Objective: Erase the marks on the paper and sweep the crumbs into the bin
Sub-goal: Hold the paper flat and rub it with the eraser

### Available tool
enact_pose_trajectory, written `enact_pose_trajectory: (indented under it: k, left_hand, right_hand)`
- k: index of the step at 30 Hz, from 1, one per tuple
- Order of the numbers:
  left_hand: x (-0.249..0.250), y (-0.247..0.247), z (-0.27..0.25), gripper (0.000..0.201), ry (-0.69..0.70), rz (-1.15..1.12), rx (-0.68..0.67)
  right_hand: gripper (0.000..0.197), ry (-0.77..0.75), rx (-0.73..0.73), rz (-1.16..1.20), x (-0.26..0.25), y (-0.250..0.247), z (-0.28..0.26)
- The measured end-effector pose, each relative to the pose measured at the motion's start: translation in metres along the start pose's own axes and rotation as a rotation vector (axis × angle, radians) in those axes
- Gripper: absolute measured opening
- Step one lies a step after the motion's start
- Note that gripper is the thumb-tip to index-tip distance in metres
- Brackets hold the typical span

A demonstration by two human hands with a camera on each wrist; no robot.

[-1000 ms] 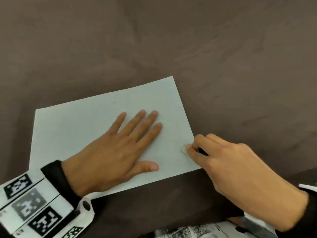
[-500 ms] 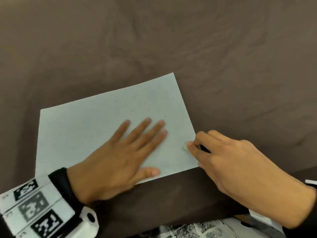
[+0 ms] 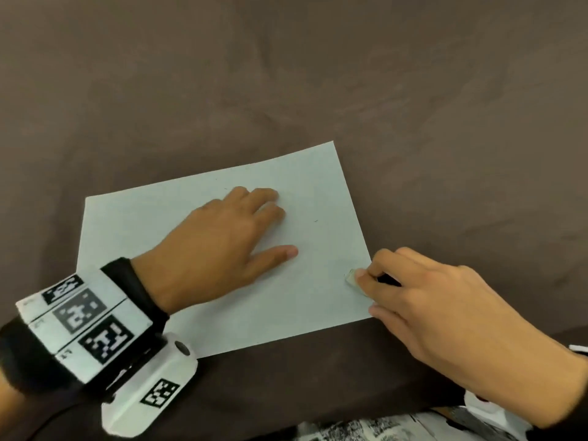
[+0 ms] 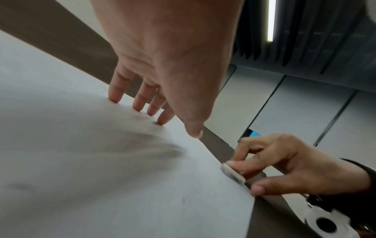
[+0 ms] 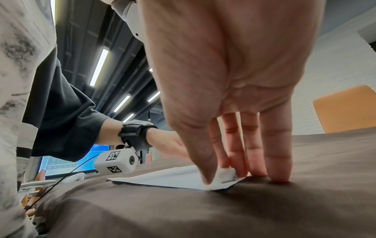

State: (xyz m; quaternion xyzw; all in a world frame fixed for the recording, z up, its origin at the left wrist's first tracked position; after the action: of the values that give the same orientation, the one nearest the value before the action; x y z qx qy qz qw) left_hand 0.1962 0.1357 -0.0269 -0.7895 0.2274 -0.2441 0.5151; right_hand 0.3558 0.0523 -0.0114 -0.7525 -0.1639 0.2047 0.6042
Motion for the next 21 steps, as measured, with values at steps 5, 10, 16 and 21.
enact_pose_trajectory:
  k: [5, 10, 16, 21]
  left_hand:
    - [-0.001, -0.012, 0.033, 0.074, -0.084, 0.031, -0.005]
    - [-0.006, -0.009, 0.049, 0.09, -0.145, -0.002, -0.083]
    - [-0.009, 0.0, 0.054, 0.095, -0.181, -0.036, -0.115]
    - [-0.02, 0.016, 0.056, 0.104, -0.236, -0.188, -0.219]
  right_hand:
    - [0.038, 0.021, -0.022, 0.093, 0.004, -0.002, 0.01]
    - [0.029, 0.095, -0.148, 0.268, 0.01, -0.004, 0.021]
    - [0.019, 0.07, -0.008, 0.358, 0.042, -0.06, 0.073]
    - [0.017, -0.02, -0.146, 0.327, 0.039, -0.048, 0.128]
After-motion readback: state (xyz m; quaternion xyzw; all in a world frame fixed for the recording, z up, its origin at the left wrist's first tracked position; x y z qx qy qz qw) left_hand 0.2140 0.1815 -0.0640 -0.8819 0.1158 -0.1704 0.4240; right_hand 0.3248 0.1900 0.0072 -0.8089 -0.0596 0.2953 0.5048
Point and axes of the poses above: each hand's wrist, its own z-axis towards the middle knuckle, its own y-axis out of the palm, x = y × z, the point moved 8 cm from there along z, towards the middle knuckle, and after that the axes turned 9 degrees about -x, right-handed, at the moved point
